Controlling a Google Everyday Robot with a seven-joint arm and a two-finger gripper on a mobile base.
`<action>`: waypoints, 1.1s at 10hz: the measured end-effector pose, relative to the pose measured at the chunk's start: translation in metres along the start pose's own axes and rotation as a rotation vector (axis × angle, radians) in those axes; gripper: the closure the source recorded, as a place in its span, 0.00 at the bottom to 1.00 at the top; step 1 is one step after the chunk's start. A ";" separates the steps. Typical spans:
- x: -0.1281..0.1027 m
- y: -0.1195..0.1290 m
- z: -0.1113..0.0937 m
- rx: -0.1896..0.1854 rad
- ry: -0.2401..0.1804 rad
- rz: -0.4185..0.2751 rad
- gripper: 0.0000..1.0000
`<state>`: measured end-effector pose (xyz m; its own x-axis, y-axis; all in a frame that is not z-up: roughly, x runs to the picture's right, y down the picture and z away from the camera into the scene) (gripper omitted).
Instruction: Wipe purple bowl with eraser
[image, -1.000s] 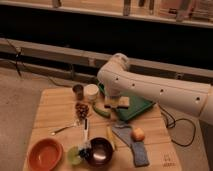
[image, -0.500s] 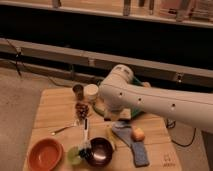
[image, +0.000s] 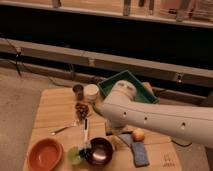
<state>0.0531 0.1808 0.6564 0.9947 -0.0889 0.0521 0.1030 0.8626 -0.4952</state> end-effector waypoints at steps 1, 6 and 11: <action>0.000 0.018 0.006 -0.005 0.003 -0.021 1.00; -0.007 0.091 0.034 -0.015 0.056 -0.070 1.00; -0.024 0.096 0.029 0.045 0.131 -0.121 1.00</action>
<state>0.0392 0.2798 0.6327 0.9669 -0.2552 -0.0064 0.2248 0.8630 -0.4524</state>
